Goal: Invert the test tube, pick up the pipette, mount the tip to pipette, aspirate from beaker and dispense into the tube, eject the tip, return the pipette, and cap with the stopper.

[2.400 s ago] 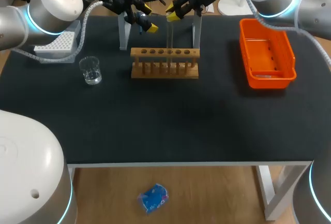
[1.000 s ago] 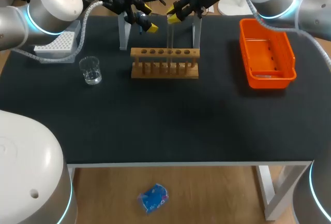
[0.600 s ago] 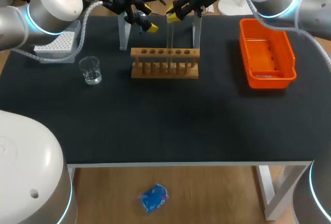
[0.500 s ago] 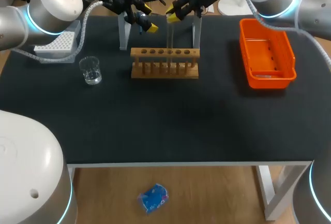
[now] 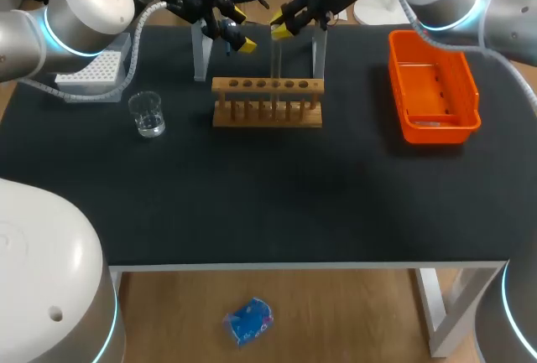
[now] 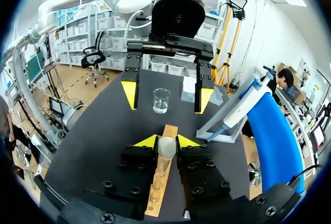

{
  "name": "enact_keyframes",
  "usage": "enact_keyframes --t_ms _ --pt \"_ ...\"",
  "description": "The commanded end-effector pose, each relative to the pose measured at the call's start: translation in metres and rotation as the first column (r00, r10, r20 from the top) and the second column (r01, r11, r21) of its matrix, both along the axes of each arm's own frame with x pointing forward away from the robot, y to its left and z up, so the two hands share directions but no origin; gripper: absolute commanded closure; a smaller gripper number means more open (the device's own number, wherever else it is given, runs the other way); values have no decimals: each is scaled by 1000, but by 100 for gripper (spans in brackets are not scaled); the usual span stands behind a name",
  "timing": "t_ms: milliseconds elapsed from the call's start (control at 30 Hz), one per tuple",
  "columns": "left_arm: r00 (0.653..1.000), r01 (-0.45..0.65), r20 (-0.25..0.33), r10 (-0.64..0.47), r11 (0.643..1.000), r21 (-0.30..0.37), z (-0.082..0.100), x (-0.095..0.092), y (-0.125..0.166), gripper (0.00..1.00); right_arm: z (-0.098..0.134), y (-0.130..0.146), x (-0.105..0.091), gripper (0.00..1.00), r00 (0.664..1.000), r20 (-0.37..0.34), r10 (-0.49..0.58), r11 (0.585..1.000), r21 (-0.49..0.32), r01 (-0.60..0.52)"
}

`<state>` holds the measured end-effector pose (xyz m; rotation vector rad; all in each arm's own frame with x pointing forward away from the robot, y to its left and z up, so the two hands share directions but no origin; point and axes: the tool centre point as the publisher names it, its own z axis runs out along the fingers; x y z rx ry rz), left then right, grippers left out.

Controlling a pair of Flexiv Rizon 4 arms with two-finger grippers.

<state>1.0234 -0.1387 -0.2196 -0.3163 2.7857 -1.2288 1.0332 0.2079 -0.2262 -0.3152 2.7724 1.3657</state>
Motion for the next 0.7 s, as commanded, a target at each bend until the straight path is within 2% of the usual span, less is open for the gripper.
enact_keyframes --t_ms 33,233,700 --pt "1000 2 -4 -2 1000 4 1 1 0 0 2 -2 2 100 1000 9 2 1000 -2 -2" --pt "1000 2 -4 -2 1000 4 1 1 0 0 7 -3 3 100 1000 21 1 1000 -4 -1" --pt "1000 2 -4 -2 1000 4 1 1 0 0 -3 -4 -3 100 1000 -4 -7 1000 -5 7"
